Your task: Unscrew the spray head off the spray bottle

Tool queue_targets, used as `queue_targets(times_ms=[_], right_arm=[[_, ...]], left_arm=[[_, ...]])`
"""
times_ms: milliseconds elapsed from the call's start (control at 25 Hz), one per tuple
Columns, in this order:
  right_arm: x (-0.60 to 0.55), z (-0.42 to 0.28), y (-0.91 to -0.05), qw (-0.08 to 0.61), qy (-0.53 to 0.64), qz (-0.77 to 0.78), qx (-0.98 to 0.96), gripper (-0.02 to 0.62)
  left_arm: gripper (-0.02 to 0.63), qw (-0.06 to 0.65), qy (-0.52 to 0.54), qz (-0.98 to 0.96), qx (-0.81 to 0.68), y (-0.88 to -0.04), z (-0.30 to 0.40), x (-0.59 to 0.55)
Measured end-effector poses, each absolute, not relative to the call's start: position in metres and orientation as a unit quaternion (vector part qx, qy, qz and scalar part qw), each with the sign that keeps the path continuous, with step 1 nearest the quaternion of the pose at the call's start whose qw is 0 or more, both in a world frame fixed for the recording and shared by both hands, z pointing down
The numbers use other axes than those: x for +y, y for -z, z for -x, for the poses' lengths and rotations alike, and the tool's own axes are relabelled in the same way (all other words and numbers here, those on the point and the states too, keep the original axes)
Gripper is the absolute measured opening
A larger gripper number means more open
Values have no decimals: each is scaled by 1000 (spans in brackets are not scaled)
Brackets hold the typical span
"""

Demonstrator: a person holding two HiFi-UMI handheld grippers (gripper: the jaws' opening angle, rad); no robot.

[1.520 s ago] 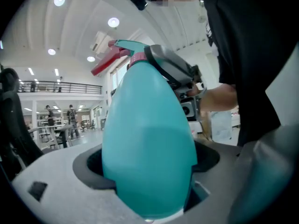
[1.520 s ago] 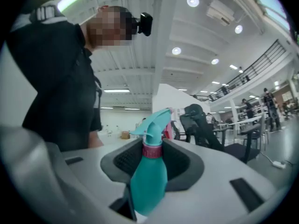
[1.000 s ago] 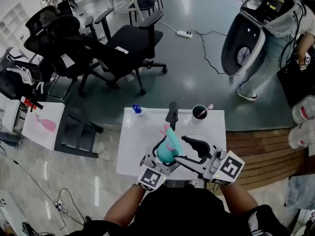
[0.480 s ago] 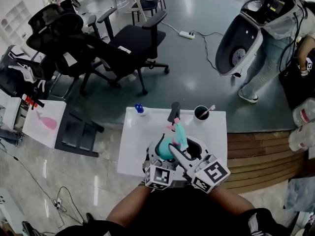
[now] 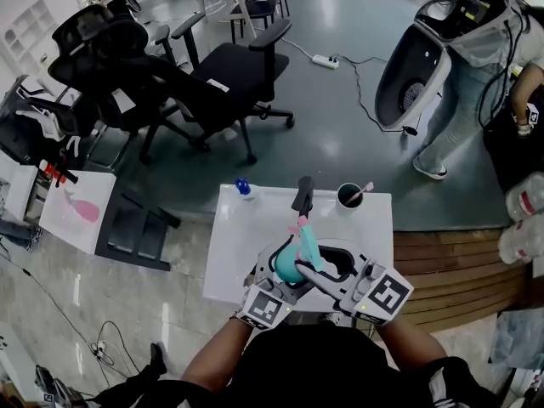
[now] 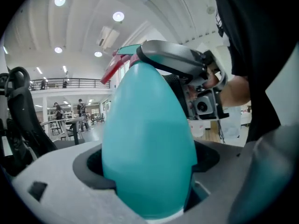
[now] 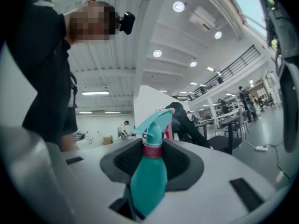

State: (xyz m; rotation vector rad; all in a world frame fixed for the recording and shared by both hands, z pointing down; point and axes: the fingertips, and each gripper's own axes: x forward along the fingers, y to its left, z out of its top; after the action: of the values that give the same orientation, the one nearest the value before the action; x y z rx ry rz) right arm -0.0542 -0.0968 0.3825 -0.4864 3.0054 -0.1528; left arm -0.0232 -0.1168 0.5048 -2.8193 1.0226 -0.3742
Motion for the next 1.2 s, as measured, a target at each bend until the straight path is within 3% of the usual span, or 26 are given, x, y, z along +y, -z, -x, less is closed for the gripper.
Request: queue_targets(times_ms=[440,600,720,960,1200], right_arm=[[-37,38,-365,9,7,-88,996,140],[-53,40,-364,35,3,-22,999,158],[-68,45,-377,23,17,57,998,239],[-104,36,-389,70,69,200,975,229],[-114,36,-396,66,99,251,961,187]], left_arm=[[462,61,61,982,168,-467,-13,-57],[462,42,67,969,234,-474,-6,-79],[462,58,101,951,285,-493,5,-100],[462,51,123,915,380,-511,24,-129],[462,27,141,894,424,-531,27,-134]])
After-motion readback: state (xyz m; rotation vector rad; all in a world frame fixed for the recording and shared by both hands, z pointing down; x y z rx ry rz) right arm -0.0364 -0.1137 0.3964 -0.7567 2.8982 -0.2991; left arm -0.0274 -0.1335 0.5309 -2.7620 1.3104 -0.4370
